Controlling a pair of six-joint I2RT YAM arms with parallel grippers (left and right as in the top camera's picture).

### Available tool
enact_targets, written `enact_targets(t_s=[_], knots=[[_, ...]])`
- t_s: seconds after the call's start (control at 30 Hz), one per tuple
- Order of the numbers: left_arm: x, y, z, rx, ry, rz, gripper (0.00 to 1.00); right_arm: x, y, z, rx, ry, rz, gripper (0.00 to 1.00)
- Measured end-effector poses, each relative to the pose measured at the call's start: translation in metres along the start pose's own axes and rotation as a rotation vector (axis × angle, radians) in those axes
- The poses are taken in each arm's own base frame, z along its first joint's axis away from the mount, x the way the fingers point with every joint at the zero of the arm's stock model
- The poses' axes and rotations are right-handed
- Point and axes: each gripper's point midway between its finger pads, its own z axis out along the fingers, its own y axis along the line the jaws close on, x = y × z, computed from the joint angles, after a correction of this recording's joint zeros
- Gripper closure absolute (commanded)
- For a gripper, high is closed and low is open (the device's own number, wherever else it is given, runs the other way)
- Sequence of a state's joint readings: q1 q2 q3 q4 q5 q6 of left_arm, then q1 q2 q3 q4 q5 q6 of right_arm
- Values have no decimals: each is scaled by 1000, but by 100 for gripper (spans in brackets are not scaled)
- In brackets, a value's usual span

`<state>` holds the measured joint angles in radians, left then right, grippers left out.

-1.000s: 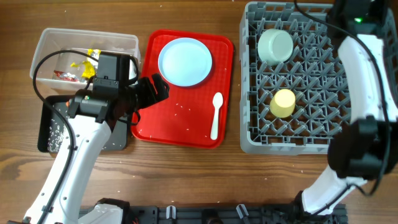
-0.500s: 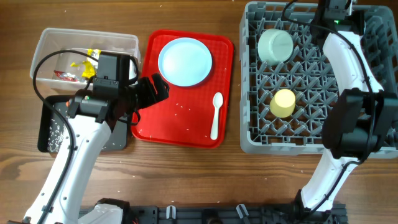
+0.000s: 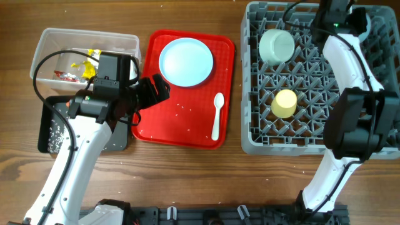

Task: Sort waste into correct bins and load items into the dishwasher rack
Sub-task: 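Release the left gripper and carry the bowl right into the rack, then lower the light-blue bowl into the rack's back row and open the right gripper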

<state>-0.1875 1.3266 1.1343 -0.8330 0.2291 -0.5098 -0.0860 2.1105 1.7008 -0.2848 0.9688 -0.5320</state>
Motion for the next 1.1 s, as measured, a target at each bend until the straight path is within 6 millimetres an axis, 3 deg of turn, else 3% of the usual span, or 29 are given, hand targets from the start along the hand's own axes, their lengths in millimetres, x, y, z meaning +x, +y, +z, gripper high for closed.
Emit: enact_targets(t_s=[1.1], knots=[[0,0,0,0,0,0,0,-16,-1,-2,74,-78,-166,96]])
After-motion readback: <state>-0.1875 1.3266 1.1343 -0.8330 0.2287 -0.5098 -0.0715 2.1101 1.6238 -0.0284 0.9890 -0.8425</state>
